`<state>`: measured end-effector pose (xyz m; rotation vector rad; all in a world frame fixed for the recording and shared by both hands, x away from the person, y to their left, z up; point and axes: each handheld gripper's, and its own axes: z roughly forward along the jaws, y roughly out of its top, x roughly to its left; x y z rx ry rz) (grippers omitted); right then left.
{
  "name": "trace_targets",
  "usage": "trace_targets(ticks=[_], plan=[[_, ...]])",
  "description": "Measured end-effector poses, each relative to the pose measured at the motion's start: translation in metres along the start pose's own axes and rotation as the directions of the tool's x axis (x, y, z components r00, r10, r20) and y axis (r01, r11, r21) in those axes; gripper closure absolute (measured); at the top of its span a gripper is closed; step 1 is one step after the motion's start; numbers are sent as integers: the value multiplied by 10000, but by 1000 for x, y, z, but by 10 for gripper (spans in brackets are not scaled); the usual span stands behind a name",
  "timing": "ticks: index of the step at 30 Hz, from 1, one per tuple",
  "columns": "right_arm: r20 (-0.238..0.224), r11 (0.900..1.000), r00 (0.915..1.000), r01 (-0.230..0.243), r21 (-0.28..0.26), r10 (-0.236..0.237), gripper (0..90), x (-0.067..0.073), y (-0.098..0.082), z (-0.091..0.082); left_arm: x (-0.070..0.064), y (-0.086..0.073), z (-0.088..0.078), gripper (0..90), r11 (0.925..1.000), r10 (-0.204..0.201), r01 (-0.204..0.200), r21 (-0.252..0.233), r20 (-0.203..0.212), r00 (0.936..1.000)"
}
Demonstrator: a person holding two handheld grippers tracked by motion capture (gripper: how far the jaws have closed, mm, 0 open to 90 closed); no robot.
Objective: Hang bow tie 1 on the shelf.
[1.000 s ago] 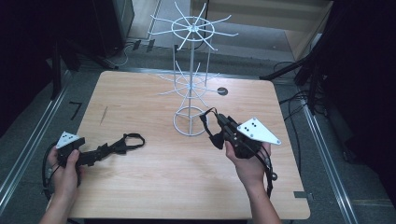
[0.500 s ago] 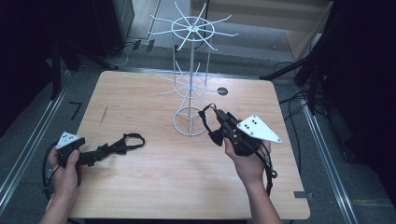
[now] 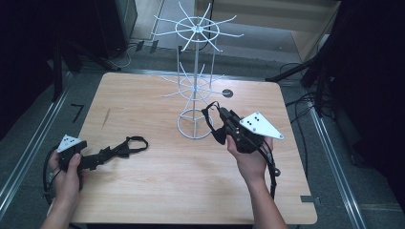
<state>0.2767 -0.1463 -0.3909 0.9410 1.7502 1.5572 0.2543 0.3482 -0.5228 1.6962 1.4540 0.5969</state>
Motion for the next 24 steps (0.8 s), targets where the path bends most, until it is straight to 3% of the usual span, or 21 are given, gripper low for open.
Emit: trace_targets(ticks=[18, 21, 24], plan=[[203, 9992, 9992, -359, 175, 356, 900, -6, -16, 16, 0, 0, 0, 15, 10000, -4, 4, -10, 25, 10000], [144, 9975, 9975, -700, 136, 698, 900, -8, -17, 21, 0, 0, 0, 15, 10000, -10, 10, -4, 25, 10000], [173, 9978, 9980, -616, 225, 612, 900, -7, -17, 26, 0, 0, 0, 15, 10000, -10, 10, -38, 16, 10000]])
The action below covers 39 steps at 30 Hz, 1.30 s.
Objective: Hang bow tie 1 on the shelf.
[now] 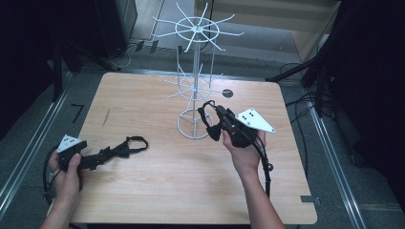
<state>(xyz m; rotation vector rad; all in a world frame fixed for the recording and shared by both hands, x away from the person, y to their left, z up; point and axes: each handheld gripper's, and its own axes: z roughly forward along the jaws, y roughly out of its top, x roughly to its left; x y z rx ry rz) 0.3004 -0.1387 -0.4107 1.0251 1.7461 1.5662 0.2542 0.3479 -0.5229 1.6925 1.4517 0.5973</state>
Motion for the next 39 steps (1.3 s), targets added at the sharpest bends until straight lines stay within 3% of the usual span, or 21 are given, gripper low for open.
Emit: trace_targets(ticks=[23, 37, 39], plan=[[177, 9996, 9996, -208, 213, 204, 900, 3, -8, 26, 1, 0, 1, 15, 9999, -110, 110, 12, 120, 9999], [1, 9952, 9952, -983, -6, 983, 900, 3, -15, 43, 0, -1, -1, 15, 9999, -114, 114, -10, 120, 9999], [-59, 9952, 9952, -981, -13, 981, 842, 3, -17, 43, 0, -1, -1, 15, 9999, -120, 120, -20, 121, 9999]])
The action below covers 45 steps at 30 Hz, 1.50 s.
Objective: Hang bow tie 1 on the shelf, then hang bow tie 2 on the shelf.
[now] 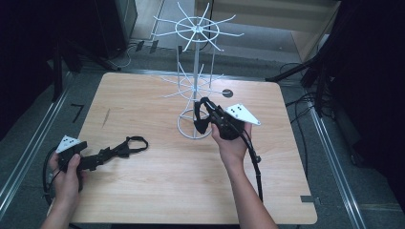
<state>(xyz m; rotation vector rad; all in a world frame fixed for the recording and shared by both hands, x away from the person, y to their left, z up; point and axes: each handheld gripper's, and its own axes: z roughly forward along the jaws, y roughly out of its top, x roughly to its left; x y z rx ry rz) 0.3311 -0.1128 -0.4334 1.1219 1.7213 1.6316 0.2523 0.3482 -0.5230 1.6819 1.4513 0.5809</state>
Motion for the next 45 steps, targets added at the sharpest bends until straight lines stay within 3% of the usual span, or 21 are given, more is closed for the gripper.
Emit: trace_targets(ticks=[4, 8, 11, 13, 17, 21, 25, 28, 34, 45], plan=[[-10, 10000, 10000, 16, -4, -16, 705, 0, -2, -5, 0, 0, -1, 15, 10000, -59, 60, -70, 65, 10000], [286, 9996, 9994, 208, 189, -213, 532, 1, -4, -17, 3, -1, -2, 15, 9994, -296, 299, -174, 205, 9994], [582, 9986, 9973, 422, 314, -439, 469, 1, -9, -28, 4, -1, -2, 15, 9988, -433, 439, -218, 265, 9987], [481, 9989, 9982, 351, 297, -365, 445, 2, -15, -36, 5, -1, -2, 15, 9988, -450, 455, -206, 268, 9986], [394, 9962, 9969, 660, 568, -683, 434, 7, -24, -45, 4, -1, -2, 15, 9989, -418, 424, -204, 280, 9987], [246, 9954, 9963, 814, 503, -827, 433, 15, -26, -51, 4, -1, -2, 15, 9987, -444, 449, -244, 212, 9988], [43, 9963, 9972, 747, 415, -749, 432, 24, -27, -50, 4, -1, -3, 15, 9985, -451, 456, -307, 182, 9988], [-244, 9958, 9969, 761, 502, -750, 432, 36, -31, -45, 4, -2, -3, 15, 9982, -451, 457, -379, 156, 9989], [-848, 9896, 9897, 1222, 757, -1157, 432, 61, -38, -33, 4, -1, -3, 15, 9981, -451, 456, -425, 140, 9989], [-1348, 9817, 9805, 1579, 1068, -1431, 439, 88, -49, -12, 4, -2, -4, 15, 9970, -457, 463, -614, 117, 9989]])
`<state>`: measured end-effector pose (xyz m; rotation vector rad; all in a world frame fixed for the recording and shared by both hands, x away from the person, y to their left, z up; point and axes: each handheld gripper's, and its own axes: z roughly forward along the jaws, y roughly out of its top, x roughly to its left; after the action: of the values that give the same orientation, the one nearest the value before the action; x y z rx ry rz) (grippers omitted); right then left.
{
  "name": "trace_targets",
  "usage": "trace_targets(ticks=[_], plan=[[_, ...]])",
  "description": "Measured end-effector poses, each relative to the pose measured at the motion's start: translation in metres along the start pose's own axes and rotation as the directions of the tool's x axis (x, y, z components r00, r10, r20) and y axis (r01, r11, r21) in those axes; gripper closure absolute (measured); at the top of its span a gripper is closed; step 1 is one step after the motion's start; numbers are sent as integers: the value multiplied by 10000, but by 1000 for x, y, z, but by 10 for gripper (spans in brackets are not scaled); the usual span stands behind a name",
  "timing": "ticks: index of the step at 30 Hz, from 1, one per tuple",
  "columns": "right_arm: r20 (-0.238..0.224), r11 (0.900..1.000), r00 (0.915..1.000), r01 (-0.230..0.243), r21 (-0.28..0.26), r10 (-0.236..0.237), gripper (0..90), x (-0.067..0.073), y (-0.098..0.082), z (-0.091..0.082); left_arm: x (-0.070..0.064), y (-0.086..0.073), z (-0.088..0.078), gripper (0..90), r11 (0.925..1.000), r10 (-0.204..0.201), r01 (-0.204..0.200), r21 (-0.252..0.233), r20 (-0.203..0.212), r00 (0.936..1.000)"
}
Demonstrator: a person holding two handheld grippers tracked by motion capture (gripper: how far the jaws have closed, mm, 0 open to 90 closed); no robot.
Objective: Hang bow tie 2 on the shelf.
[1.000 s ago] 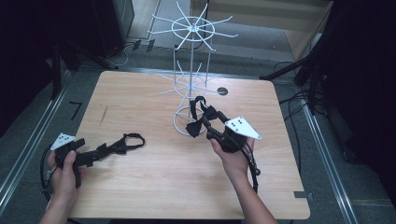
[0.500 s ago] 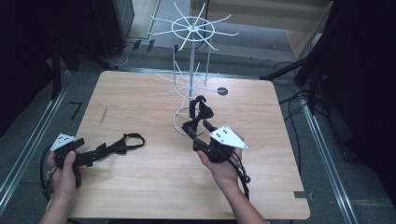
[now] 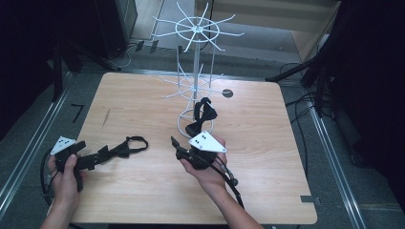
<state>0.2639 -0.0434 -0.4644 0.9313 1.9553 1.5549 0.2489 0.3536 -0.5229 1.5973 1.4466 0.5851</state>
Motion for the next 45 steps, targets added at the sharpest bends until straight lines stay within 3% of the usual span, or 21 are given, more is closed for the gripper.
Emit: trace_targets(ticks=[16, 27, 39, 45], plan=[[-644, 9938, 9972, 441, 1016, -377, 468, 31, -19, 41, 2, 0, -2, 15, 9998, -68, 68, -174, 46, 10000], [-420, 9882, 9991, 163, 1521, -100, 484, 33, -28, 68, 4, 0, -2, 15, 9995, -224, 229, -209, 221, 9995], [-237, 9860, 9996, -106, 1667, 147, 516, 31, -30, 82, 5, 4, 5, 15, 9994, -341, 342, -43, 131, 9993], [-504, 9813, 9984, -151, 1921, 252, 550, 35, -30, 94, 5, 3, 3, 15, 9992, -369, 371, -155, 123, 9992]])
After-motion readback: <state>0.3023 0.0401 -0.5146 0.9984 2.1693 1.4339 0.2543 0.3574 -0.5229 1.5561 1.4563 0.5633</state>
